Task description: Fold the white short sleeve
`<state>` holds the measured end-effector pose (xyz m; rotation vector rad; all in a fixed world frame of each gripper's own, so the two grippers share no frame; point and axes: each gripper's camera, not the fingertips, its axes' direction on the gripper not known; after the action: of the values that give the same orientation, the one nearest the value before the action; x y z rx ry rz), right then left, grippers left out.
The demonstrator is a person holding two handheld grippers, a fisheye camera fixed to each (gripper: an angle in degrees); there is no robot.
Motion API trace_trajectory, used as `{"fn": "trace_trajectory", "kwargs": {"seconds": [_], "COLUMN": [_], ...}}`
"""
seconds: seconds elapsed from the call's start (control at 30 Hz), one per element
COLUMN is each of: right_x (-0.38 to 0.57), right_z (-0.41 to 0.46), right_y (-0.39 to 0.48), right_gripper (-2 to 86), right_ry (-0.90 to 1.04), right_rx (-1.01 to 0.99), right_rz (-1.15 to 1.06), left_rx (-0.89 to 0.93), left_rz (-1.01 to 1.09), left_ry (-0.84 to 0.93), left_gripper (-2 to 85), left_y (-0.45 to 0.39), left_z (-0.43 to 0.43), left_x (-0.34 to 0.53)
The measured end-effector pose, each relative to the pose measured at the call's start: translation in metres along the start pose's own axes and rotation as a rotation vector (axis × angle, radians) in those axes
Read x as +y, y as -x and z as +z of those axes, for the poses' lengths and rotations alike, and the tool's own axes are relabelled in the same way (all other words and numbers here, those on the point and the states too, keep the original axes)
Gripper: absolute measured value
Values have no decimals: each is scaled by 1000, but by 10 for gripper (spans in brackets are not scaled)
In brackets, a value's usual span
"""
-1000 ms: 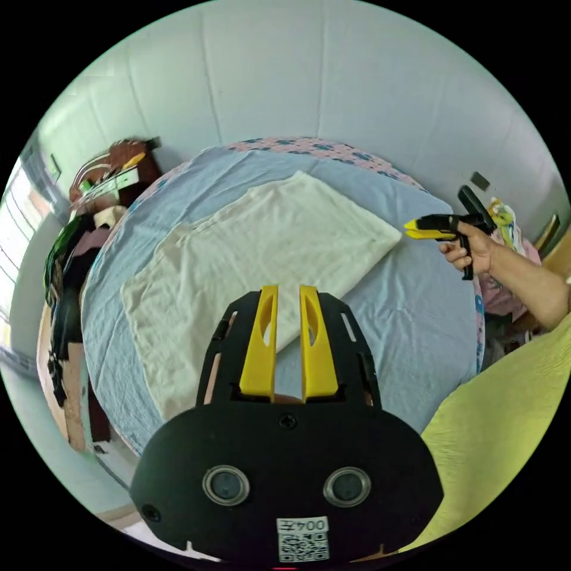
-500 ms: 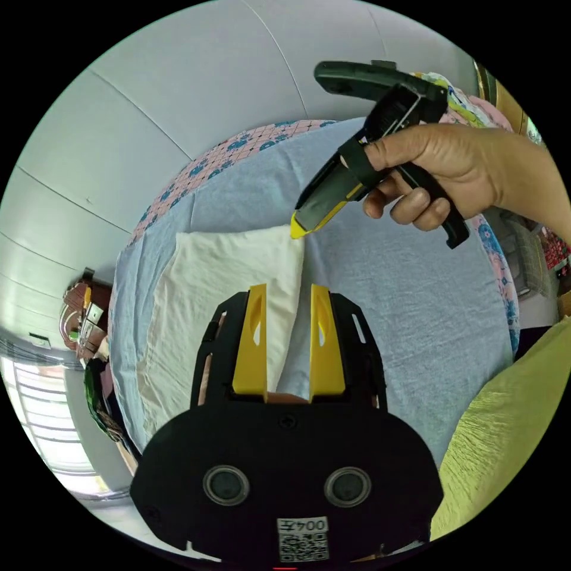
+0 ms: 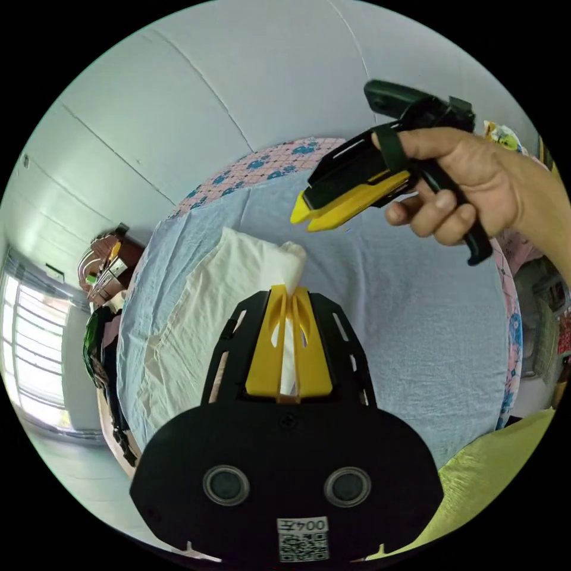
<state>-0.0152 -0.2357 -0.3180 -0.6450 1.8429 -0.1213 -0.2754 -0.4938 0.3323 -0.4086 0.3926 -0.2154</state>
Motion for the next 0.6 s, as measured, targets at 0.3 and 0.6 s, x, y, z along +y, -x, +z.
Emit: {"fn": "trace_trajectory", "kwargs": {"seconds": [0.3, 0.6], "right_x": [-119, -171], "right_z": [53, 101], "right_y": [-32, 6], "right_gripper": [163, 71], "right_ry": [171, 215], "right_rx": [-109, 80], "right_rz": [164, 167], "left_rx": [12, 25], "left_rz": [-140, -213], "left_ry": [-62, -84], "left_gripper": [12, 12], "left_y": [31, 69], "left_z": [-28, -36], "left_x": [31, 77]}}
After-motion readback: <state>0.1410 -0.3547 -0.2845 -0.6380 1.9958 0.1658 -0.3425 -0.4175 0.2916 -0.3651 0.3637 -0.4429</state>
